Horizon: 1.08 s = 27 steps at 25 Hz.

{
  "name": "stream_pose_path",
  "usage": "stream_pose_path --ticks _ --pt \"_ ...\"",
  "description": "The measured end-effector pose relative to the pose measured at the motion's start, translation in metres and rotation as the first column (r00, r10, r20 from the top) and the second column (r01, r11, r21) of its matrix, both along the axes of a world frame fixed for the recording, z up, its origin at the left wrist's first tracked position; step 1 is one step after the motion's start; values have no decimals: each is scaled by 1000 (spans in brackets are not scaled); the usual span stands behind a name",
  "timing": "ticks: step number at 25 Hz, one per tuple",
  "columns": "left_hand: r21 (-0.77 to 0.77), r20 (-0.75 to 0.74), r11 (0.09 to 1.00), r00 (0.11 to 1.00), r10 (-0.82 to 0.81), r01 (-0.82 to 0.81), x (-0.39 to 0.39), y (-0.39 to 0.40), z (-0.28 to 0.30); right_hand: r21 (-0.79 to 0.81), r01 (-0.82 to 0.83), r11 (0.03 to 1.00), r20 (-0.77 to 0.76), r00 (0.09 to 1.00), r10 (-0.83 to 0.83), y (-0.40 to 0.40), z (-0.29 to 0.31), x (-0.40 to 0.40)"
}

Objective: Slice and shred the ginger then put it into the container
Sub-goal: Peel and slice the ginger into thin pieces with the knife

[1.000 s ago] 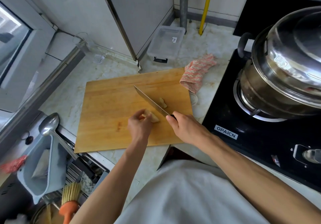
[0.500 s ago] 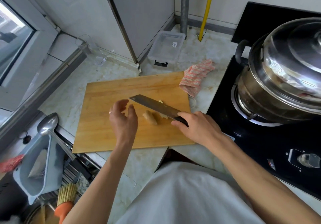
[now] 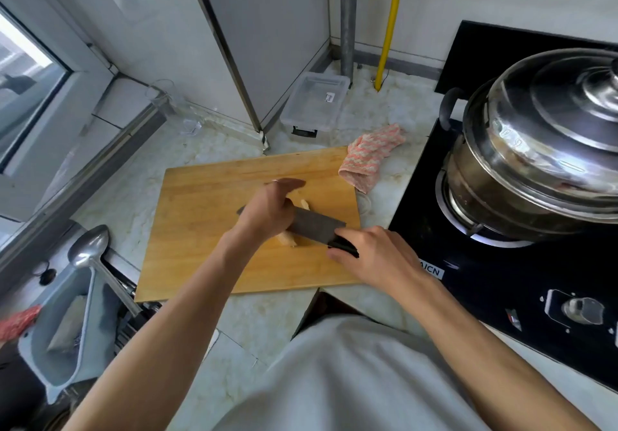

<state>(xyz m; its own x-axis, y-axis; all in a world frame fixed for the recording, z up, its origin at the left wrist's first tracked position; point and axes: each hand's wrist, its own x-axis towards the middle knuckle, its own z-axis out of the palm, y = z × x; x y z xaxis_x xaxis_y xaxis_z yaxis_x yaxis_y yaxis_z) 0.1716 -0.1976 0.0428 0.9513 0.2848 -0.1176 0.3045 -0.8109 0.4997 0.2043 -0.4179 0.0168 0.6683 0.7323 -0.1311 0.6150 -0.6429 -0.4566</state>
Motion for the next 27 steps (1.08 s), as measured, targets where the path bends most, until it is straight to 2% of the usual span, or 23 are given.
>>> stream_pose_path --ticks 1,3,5,6,7,9,11,12,20,27 --pt "-38 121 996 989 90 -86 -2 0 6 51 87 995 -99 992 -81 -1 -1 0" --pt "-148 338 962 903 267 -229 -12 -1 14 171 245 954 -335 925 -178 1 -1 3" --pt "-230 439 912 800 410 -340 -25 -1 10 227 336 914 -497 847 -188 9 1 6" --pt "-250 434 892 780 451 -377 -33 -2 3 233 364 902 -556 811 -183 13 3 5" --pt "-258 389 884 796 464 -389 -40 -3 -7 230 385 893 -611 772 -175 18 5 3" --pt "-230 212 902 886 412 -364 -55 -7 -32 207 390 897 -682 715 -153 27 6 -3" --pt "-194 74 927 937 341 -322 -66 -15 -55 171 347 922 -692 709 -138 34 3 -8" --pt "-183 61 935 946 319 -304 -70 -19 -63 156 325 933 -687 714 -134 35 1 -10" --pt "-174 134 919 915 379 -355 -71 -29 -74 102 328 939 -568 794 -215 20 -3 15" --pt "-211 137 867 864 484 -452 -74 -33 -79 119 232 965 -591 798 -119 40 -6 -12"
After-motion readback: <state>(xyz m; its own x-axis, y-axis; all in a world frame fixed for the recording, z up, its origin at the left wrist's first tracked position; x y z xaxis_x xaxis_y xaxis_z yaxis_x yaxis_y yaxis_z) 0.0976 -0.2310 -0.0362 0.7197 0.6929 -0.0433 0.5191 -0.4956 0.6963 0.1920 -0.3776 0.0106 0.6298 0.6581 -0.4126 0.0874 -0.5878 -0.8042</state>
